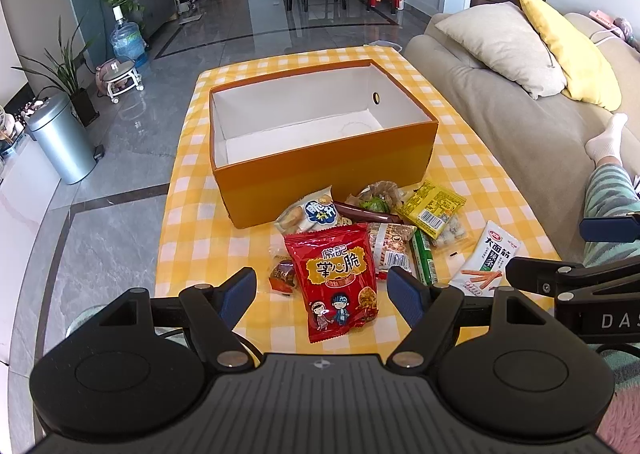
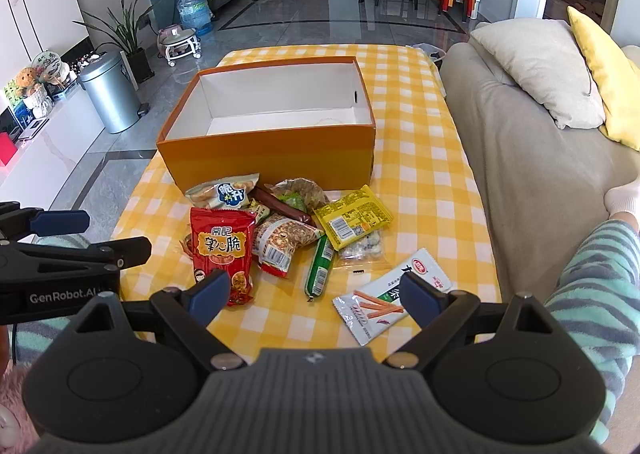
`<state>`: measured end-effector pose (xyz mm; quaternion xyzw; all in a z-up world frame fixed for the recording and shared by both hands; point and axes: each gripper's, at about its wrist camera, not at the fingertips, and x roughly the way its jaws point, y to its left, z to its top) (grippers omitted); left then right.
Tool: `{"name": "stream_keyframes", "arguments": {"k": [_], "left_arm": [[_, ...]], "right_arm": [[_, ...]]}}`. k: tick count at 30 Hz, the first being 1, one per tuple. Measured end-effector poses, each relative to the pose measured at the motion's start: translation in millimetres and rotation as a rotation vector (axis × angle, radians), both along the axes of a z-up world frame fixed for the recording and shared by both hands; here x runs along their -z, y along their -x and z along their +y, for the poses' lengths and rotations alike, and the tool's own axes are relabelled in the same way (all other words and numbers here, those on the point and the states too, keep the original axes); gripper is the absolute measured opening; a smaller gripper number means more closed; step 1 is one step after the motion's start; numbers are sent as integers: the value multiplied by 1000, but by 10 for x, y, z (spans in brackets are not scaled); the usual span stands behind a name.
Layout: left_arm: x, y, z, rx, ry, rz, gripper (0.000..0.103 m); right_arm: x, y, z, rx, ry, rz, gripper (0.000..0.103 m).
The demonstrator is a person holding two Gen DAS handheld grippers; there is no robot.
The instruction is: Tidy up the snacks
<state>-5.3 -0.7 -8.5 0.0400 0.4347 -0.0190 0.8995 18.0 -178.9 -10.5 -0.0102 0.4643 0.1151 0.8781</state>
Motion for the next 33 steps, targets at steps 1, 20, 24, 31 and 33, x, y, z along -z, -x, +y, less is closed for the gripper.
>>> {"name": "stream_keyframes", "arguments": {"k": [1, 20, 24, 31, 33], "left_arm": [[-7, -7, 2, 0, 0, 1, 87], [-10, -10, 6, 0, 5, 4, 87], [59, -42, 4, 1, 3, 2, 87], [46, -46, 9, 0, 6, 4, 87], [56, -44, 8, 0, 6, 4, 87]], "right_arm": [[-2, 3, -2, 0, 0, 0, 89], [-3, -6, 10, -7, 4, 3, 91], [-5, -8, 15, -11, 5, 3, 92], [-2, -21, 24, -17, 8, 3, 92], [-2, -19, 28, -19, 9, 3, 92]]}}
